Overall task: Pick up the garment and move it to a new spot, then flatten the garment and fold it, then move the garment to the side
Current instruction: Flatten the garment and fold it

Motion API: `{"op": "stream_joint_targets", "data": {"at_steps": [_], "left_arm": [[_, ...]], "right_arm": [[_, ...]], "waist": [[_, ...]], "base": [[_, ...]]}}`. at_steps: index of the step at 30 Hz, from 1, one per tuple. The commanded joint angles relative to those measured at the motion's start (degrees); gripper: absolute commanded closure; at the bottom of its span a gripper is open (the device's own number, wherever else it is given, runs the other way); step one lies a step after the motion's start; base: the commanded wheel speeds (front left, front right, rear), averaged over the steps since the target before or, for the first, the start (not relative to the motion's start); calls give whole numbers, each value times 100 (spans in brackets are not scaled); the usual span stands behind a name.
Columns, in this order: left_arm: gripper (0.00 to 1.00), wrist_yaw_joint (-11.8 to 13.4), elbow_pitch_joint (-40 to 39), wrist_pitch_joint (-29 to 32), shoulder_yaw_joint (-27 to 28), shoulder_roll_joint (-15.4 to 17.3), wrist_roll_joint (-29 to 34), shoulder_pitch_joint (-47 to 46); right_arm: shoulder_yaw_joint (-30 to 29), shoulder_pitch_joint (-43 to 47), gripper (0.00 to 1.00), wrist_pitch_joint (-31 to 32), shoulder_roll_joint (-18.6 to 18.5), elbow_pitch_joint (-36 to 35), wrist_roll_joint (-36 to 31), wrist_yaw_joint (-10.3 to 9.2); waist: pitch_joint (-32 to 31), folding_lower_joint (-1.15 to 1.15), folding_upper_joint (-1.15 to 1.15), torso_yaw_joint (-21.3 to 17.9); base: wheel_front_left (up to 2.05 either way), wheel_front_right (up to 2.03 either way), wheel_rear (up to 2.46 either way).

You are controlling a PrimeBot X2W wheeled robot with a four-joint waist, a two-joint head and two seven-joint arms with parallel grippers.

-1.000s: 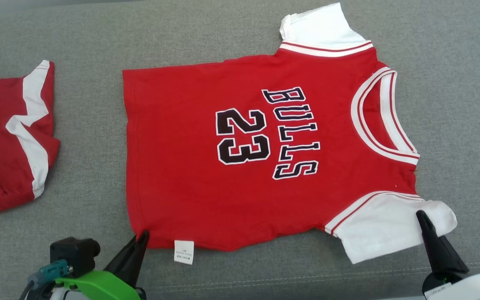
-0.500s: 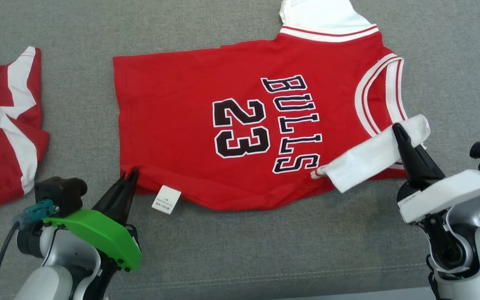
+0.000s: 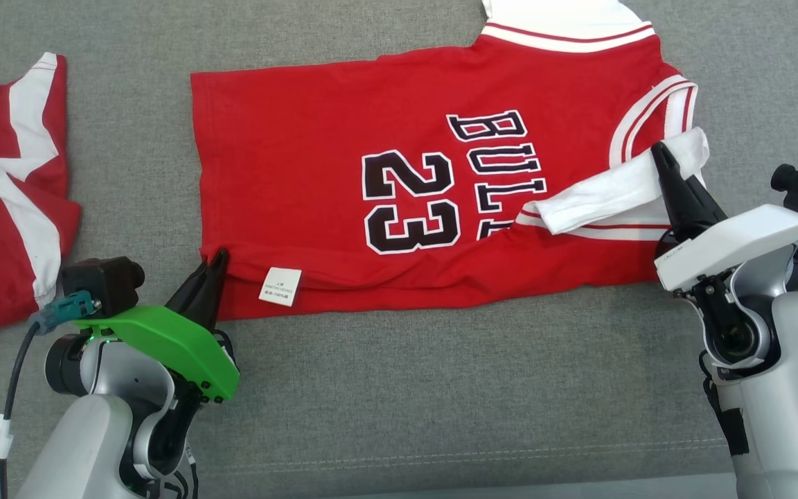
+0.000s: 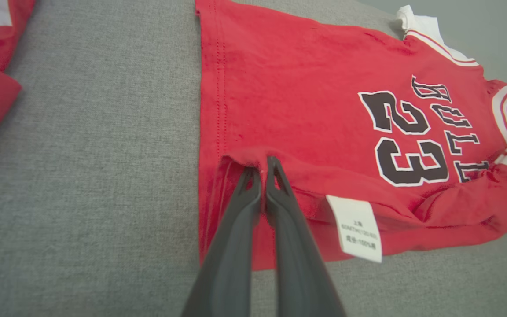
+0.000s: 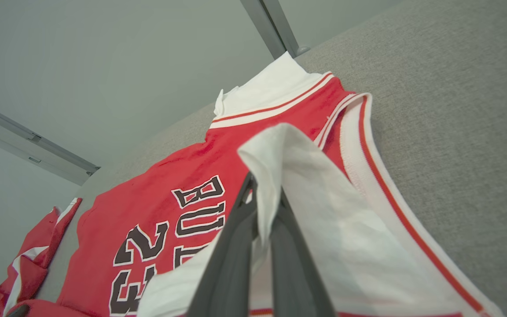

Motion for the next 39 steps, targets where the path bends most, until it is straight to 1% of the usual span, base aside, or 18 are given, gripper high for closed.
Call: {"op": "stream_joint_targets", "data": {"at_steps": [1,4,7,13,14,15,16,19,24,25,26,28,30,33,35,37,39], "left_arm": [[100,-31,36,-40,26,11,-29,-111],[100,-44,154,-76,34,-25,-47,-154],[100,10,247,-174,69,-72,-43,-198],[100,-95,408,-193,8,-174,-144,-234],[100,-105,422,-249,28,-195,-159,-244],[59,-126,438,-298,41,-219,-179,-244],[0,-138,448,-361,59,-248,-195,-241],[0,-130,479,-530,100,-307,-205,-213],[0,91,443,-1114,279,-410,-4,-122],[0,152,434,-1287,330,-456,48,-106],[0,152,434,-1287,330,-456,48,-106],[0,260,419,-1583,368,-501,184,-43],[0,364,390,-1891,390,-545,352,-8],[0,506,383,-2289,395,-600,572,85],[0,596,413,-2482,398,-601,778,133],[0,644,432,-2603,387,-635,938,211],[0,712,464,-2671,349,-602,1188,306]], "right_arm": [[11,-98,100,-68,-31,53,66,1],[107,-295,100,-176,-83,244,142,2],[170,-436,100,-271,-141,447,199,1],[334,-604,100,-417,-223,817,309,2],[325,-610,75,-444,-181,870,386,2],[313,-616,18,-476,-150,913,437,2],[286,-626,0,-547,-142,936,473,2],[279,-632,0,-731,-91,948,679,1],[305,-577,0,-1214,-143,882,862,2],[324,-528,0,-1335,-185,869,833,2],[324,-528,0,-1335,-185,869,833,2],[352,-382,0,-1586,-240,843,734,1],[363,-225,0,-1915,-340,790,474,1],[333,57,0,-2227,-297,683,149,1],[293,256,0,-2345,-314,597,-239,1],[260,464,0,-2411,-208,491,-560,1],[201,671,0,-2442,-135,381,-866,1]], "waist": [[20,0,0,3],[54,0,0,25],[65,0,0,52],[73,0,0,97],[73,0,0,98],[65,0,0,98],[54,0,0,96],[19,0,0,83],[-46,0,0,45],[-72,0,0,49],[-72,0,0,49],[-119,0,0,51],[-173,0,0,65],[-258,0,0,54],[-314,0,0,26],[-375,0,0,-11],[-453,0,0,-49]], "base": [[0,0,0],[0,0,0],[0,0,0],[0,0,0],[0,0,0],[0,0,0],[0,0,0],[0,0,0],[0,0,0],[0,0,0],[0,0,0],[0,0,0],[0,0,0],[0,0,0],[0,0,0],[0,0,0],[0,0,0]]}}
